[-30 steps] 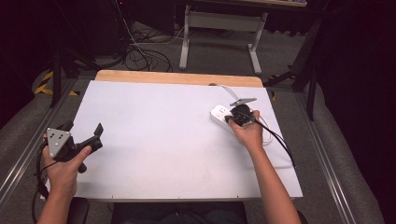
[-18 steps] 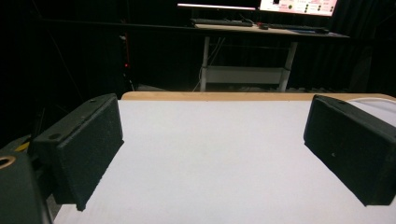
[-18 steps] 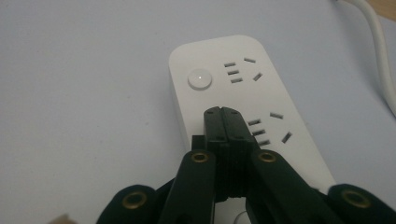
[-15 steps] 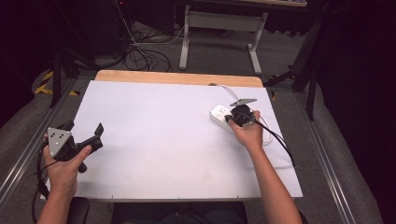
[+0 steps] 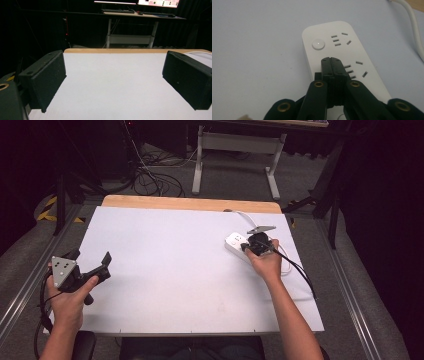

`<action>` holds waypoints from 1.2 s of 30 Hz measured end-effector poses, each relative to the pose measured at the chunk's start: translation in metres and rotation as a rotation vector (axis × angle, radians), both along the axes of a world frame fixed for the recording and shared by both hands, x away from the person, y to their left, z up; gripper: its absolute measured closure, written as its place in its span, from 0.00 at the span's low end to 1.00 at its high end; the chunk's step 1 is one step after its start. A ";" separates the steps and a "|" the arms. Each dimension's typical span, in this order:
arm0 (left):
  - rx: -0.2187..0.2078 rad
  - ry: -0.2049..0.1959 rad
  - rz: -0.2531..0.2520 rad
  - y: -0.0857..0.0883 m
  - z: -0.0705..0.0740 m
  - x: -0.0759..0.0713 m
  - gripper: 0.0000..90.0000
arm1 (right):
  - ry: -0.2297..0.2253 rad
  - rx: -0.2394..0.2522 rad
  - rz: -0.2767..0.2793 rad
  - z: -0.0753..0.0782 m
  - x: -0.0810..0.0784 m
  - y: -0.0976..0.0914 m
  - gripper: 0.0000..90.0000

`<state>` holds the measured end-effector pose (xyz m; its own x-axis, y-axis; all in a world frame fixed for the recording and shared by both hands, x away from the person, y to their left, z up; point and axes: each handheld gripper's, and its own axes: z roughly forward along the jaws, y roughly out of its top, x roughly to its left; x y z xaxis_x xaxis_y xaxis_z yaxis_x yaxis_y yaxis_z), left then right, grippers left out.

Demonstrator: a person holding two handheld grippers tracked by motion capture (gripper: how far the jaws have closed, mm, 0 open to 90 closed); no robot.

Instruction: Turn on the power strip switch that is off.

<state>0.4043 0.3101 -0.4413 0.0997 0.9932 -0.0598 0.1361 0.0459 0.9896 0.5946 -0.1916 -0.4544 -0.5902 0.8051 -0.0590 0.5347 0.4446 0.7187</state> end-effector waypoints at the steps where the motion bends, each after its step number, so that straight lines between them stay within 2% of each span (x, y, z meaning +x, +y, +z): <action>1: -0.001 -0.001 0.000 0.000 0.000 0.000 0.06 | 0.000 0.001 0.002 0.000 0.000 0.000 1.00; 3: 0.000 0.000 0.000 0.000 0.000 0.000 0.06 | -0.003 0.002 -0.001 0.000 0.000 0.000 1.00; 4: -0.001 0.001 -0.002 0.000 0.000 0.000 0.06 | -0.004 0.037 -0.003 0.001 -0.001 0.000 1.00; 5: 0.001 0.001 -0.001 0.000 0.000 0.001 0.06 | 0.000 0.043 -0.003 0.001 0.000 0.000 1.00; 7: -0.004 0.002 0.000 0.000 0.000 0.001 0.06 | -0.023 0.036 0.003 0.001 -0.002 0.000 1.00; 14: -0.006 0.003 -0.002 0.000 0.000 0.002 0.06 | -0.086 0.078 -0.015 0.015 -0.007 -0.009 1.00; 15: -0.008 0.004 -0.003 0.000 0.000 0.002 0.06 | -0.106 0.097 -0.017 0.021 -0.011 -0.014 1.00; 17: -0.007 0.004 -0.004 0.000 0.000 0.002 0.06 | -0.120 0.108 -0.014 0.024 -0.014 -0.017 1.00; 22: -0.005 0.006 -0.005 -0.002 0.000 0.003 0.06 | -0.186 0.189 -0.016 0.042 -0.028 -0.032 1.00; 23: -0.006 0.006 -0.007 -0.002 0.000 0.003 0.06 | -0.220 0.197 -0.010 0.047 -0.034 -0.038 1.00; 30: -0.008 0.006 -0.008 -0.002 0.000 0.005 0.06 | -0.301 0.247 0.002 0.060 -0.051 -0.050 1.00; 31: -0.007 0.007 -0.008 -0.002 0.000 0.005 0.06 | -0.301 0.247 0.002 0.060 -0.051 -0.050 1.00; 34: -0.009 0.007 -0.009 -0.002 0.000 0.005 0.06 | -0.347 0.294 0.013 0.066 -0.063 -0.056 1.00; 35: -0.010 0.006 -0.009 -0.002 0.000 0.005 0.06 | -0.347 0.294 0.013 0.066 -0.063 -0.056 1.00; 36: -0.010 0.006 -0.010 -0.002 0.000 0.005 0.06 | -0.370 0.318 0.019 0.069 -0.070 -0.059 1.00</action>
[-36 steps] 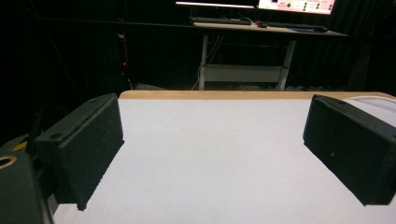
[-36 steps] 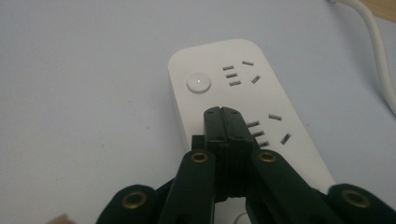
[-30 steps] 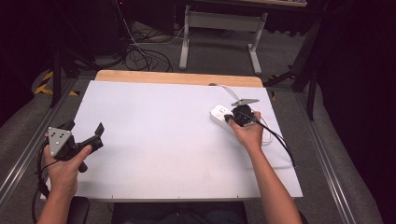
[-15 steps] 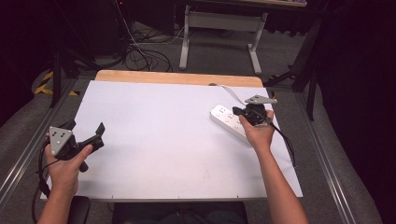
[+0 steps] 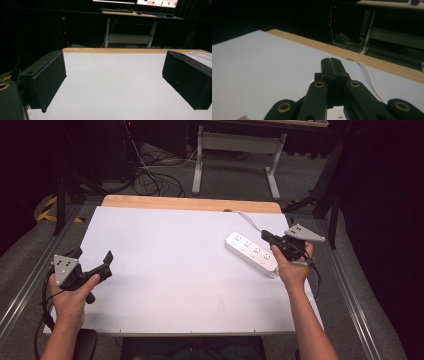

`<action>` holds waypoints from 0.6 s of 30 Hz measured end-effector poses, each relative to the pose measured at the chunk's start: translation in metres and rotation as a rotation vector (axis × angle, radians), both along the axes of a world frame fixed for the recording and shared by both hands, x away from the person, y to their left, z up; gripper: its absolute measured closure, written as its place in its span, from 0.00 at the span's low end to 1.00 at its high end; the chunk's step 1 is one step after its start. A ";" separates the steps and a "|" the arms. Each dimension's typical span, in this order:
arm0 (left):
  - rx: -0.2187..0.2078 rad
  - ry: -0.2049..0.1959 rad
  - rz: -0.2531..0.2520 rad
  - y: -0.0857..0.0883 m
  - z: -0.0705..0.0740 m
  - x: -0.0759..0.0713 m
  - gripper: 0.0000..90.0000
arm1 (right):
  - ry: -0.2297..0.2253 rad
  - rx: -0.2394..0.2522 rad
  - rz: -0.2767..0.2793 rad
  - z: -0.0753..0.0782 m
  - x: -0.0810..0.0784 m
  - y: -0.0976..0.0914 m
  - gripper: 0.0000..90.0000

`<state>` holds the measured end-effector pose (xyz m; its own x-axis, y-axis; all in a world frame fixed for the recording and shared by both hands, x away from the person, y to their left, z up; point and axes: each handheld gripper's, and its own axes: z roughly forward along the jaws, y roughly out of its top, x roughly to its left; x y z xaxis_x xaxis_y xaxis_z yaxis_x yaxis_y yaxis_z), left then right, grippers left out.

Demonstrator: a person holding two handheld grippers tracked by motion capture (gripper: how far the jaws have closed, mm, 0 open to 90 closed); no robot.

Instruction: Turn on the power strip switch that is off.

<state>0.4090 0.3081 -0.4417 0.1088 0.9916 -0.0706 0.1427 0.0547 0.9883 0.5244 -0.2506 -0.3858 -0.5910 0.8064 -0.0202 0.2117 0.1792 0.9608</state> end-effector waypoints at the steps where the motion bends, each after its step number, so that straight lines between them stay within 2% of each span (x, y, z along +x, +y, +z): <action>1: 0.000 0.000 0.000 0.000 0.000 0.000 0.06 | -0.010 0.013 0.004 0.001 -0.003 -0.002 1.00; 4: -0.001 0.000 0.001 0.000 0.000 0.000 0.06 | -0.026 0.033 0.007 0.002 -0.011 -0.004 1.00; 7: 0.000 0.001 0.003 0.000 0.000 0.000 0.06 | -0.072 0.049 0.015 0.006 -0.023 -0.010 1.00; 11: -0.003 0.000 0.003 0.000 0.000 0.000 0.06 | -0.107 0.078 0.015 0.008 -0.035 -0.017 1.00; 15: -0.007 -0.001 0.004 0.000 0.000 0.000 0.06 | -0.127 0.112 0.026 0.009 -0.047 -0.023 1.00; 18: -0.008 -0.001 0.004 0.000 0.000 0.000 0.06 | -0.136 0.110 0.028 0.008 -0.055 -0.026 1.00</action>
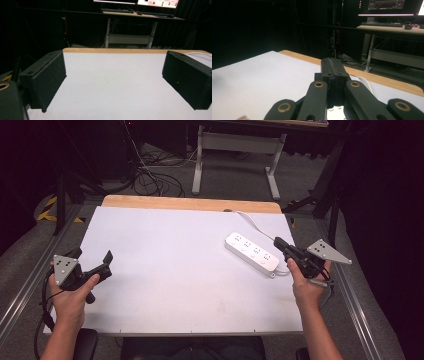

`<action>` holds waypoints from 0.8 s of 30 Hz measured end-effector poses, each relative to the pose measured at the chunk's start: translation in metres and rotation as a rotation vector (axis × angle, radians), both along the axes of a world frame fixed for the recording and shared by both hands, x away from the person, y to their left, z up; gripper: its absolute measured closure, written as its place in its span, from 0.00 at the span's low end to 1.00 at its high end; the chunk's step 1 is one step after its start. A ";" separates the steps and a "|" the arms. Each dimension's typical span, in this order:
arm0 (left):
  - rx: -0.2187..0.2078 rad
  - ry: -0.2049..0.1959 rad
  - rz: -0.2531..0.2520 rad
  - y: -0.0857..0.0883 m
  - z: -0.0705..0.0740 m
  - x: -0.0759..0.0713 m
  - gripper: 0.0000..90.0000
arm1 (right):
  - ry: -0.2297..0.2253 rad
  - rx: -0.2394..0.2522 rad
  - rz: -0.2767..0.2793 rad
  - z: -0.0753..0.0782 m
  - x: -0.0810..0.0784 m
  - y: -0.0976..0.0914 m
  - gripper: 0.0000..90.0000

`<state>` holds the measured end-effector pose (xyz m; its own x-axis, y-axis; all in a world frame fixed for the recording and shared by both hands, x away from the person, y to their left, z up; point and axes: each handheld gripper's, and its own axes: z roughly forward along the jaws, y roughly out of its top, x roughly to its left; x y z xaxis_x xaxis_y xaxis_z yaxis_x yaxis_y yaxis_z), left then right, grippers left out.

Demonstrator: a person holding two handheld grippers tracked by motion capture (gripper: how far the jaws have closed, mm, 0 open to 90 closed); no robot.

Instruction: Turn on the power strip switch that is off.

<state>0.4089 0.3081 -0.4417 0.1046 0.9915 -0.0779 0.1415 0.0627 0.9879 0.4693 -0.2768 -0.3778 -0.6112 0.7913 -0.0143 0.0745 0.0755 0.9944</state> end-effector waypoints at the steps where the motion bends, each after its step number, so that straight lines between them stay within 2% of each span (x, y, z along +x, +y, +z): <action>1: 0.001 -0.001 0.002 0.000 0.000 0.000 0.06 | 0.000 0.000 0.000 0.000 0.000 0.000 1.00; 4: 0.000 0.000 0.003 0.000 0.000 0.000 0.06 | -0.006 0.002 -0.005 -0.002 -0.008 -0.003 1.00; 13: 0.001 0.001 0.000 0.000 0.000 0.001 0.06 | -0.013 -0.009 -0.022 -0.006 -0.006 -0.006 0.99; 14: 0.001 0.001 0.000 0.000 0.000 0.001 0.06 | -0.014 0.000 -0.032 -0.005 -0.006 -0.005 0.93; 18: 0.004 0.000 -0.003 0.000 0.000 0.000 0.06 | -0.014 -0.003 -0.035 -0.007 -0.006 -0.005 0.88; 21: 0.006 0.000 -0.004 0.000 0.000 0.000 0.06 | -0.016 -0.014 -0.048 -0.008 -0.006 -0.005 0.79; 24: 0.003 0.000 -0.003 0.000 0.000 0.000 0.06 | -0.012 -0.019 -0.057 -0.009 -0.006 -0.005 0.79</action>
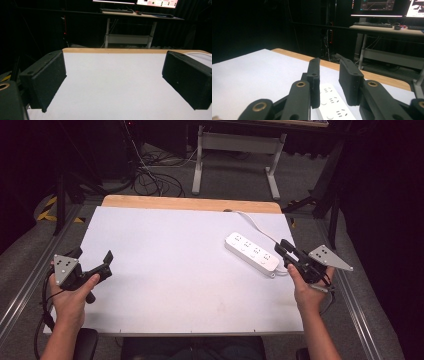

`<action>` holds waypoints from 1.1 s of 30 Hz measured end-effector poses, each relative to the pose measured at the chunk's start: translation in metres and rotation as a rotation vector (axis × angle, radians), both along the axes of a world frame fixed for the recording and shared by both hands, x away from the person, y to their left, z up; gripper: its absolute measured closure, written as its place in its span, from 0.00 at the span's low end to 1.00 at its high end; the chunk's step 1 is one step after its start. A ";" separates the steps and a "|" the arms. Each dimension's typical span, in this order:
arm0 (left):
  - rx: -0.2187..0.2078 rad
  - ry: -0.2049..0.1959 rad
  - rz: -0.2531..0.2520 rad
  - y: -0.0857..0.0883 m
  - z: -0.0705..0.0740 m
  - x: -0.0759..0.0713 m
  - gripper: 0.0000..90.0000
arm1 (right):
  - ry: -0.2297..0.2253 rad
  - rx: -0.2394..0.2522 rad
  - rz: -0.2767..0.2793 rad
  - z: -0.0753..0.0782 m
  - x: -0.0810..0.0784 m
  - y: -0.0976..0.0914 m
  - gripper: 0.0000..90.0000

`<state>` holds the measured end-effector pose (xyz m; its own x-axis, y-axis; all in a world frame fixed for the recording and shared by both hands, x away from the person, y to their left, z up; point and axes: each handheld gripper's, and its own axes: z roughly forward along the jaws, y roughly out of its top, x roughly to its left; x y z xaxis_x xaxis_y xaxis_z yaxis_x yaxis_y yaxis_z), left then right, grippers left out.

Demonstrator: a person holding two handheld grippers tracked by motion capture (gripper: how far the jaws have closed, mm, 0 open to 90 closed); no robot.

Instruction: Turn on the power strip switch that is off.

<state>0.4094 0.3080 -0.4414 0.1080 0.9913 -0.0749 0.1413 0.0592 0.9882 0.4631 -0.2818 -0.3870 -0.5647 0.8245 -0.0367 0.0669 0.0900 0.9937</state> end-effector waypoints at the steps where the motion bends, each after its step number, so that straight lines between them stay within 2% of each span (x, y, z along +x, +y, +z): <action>1: 0.000 0.000 0.000 0.000 0.000 0.000 0.06 | 0.003 0.000 0.000 -0.001 0.000 0.000 0.79; 13: 0.000 -0.001 -0.003 0.000 0.000 -0.001 0.06 | -0.005 0.011 0.009 -0.002 -0.001 0.000 0.68; 15: 0.001 -0.002 -0.002 0.000 0.000 0.000 0.06 | -0.006 0.008 0.017 -0.002 -0.001 0.000 0.60; 18: 0.000 -0.001 -0.003 0.000 0.000 0.000 0.06 | -0.002 0.008 0.025 -0.002 -0.001 0.001 0.55; 29: 0.000 -0.001 -0.003 0.000 0.000 -0.001 0.06 | -0.009 0.015 0.019 -0.003 -0.001 0.000 0.52; 32: 0.002 -0.001 -0.002 0.000 0.000 0.000 0.06 | -0.011 0.017 0.021 -0.003 -0.001 0.000 0.46; 33: 0.002 -0.001 -0.002 0.000 0.000 0.000 0.06 | -0.007 0.024 0.025 -0.004 -0.001 0.000 0.40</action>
